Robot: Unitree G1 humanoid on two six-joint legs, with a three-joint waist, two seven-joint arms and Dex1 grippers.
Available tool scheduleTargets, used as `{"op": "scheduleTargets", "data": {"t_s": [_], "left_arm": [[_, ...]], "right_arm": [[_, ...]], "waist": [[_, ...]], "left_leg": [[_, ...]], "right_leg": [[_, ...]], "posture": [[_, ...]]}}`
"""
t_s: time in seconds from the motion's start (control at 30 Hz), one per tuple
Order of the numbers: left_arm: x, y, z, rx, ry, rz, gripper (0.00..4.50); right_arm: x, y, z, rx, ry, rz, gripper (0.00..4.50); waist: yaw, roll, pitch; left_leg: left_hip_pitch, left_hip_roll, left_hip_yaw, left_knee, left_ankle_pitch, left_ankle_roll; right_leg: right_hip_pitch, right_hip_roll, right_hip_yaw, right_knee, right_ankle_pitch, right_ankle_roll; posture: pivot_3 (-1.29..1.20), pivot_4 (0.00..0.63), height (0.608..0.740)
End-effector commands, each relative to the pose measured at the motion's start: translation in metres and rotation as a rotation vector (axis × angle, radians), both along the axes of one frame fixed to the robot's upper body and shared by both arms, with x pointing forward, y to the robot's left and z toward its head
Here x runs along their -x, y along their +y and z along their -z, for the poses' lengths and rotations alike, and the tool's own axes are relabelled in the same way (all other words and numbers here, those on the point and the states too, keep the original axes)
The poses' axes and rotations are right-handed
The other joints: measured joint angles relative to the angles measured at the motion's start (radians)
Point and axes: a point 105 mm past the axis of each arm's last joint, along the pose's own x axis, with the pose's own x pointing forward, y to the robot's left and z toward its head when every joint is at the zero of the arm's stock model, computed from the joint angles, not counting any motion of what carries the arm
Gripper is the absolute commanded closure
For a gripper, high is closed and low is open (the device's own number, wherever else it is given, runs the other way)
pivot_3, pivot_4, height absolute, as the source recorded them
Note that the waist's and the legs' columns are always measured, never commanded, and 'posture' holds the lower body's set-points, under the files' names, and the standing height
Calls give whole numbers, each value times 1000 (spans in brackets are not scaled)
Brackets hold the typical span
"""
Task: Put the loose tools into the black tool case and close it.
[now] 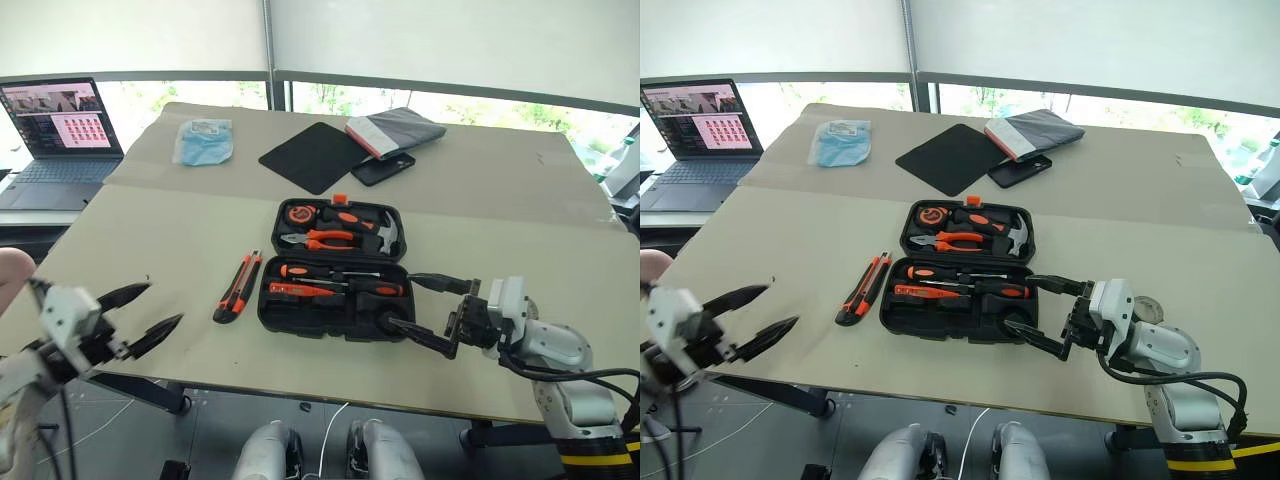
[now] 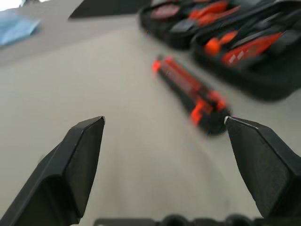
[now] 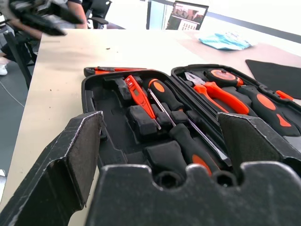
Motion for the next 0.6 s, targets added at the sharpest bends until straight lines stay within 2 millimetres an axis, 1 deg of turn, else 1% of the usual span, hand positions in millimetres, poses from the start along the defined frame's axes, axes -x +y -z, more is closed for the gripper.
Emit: {"op": "scheduleTargets", "data": {"t_s": [0.03, 0.1, 0.13, 0.17, 0.23, 0.27, 0.3, 0.43, 0.53, 0.6], "left_arm": [[-13, -47, -8, -69, -18, 228, 1581], [-26, -67, -1, -106, -5, 302, 2435], [-32, -74, 1, -122, -6, 330, 2611], [-36, -79, 3, -134, -6, 347, 3142], [-45, -90, 9, -160, -3, 386, 3858], [-52, -96, 13, -168, -3, 397, 4205], [-58, -102, 14, -180, -15, 408, 4424], [-73, -120, 21, -210, -23, 439, 4424], [-74, -130, 28, -237, -18, 494, 4424], [-79, -133, 32, -256, -24, 488, 4424]], "right_arm": [[0, 1, -11, -5, -53, -14, 0], [1, 2, -13, -2, -57, -19, 0], [1, 2, -14, -1, -61, -21, 0], [1, 2, -14, 0, -64, -22, 0], [3, 2, -17, 0, -75, -24, 0], [3, 3, -20, -2, -81, -26, 0], [4, 3, -22, -4, -85, -26, 0], [6, 4, -24, -5, -91, -22, 0], [7, 4, -24, -5, -91, -9, 0], [9, 4, -23, -6, -88, -2, 0]], "waist": [[-1, 0, 0], [-7, 0, 0], [-11, 0, 0], [-14, 0, 0], [-19, 0, 0], [-20, 0, 0], [-18, 0, 0], [-14, 0, 0], [-15, 0, 0], [-14, 0, 0]], "left_leg": [[-1, 0, 0, 0, 0, 0], [0, 0, 1, 0, 1, 0], [0, 0, 2, 0, 1, 0], [0, 0, 2, 0, 1, 1], [0, 0, 3, 0, 5, 6], [1, 0, 3, 0, 6, 6], [1, 1, 3, 0, 6, 5], [1, 1, 3, 0, 6, 4], [0, 1, 3, 0, 6, 7], [0, 1, 3, 0, 7, 8]], "right_leg": [[0, 0, 0, 0, 0, 0], [0, 2, 0, 1, 0, 0], [0, 3, 0, 1, 0, 0], [0, 5, 0, 1, 0, 0], [0, 12, 2, 1, 0, 0], [0, 12, 2, 1, 0, 0], [0, 13, 2, 1, 0, 0], [-1, 12, 2, 2, 0, 0], [-1, 11, 2, 2, 0, 0], [-1, 11, 2, 2, 0, 0]], "posture": [[0, 150, 740], [0, 150, 740], [0, 150, 740], [0, 150, 740], [0, 150, 740], [0, 150, 740], [0, 150, 740], [0, 150, 740], [0, 150, 740], [0, 150, 740]]}}
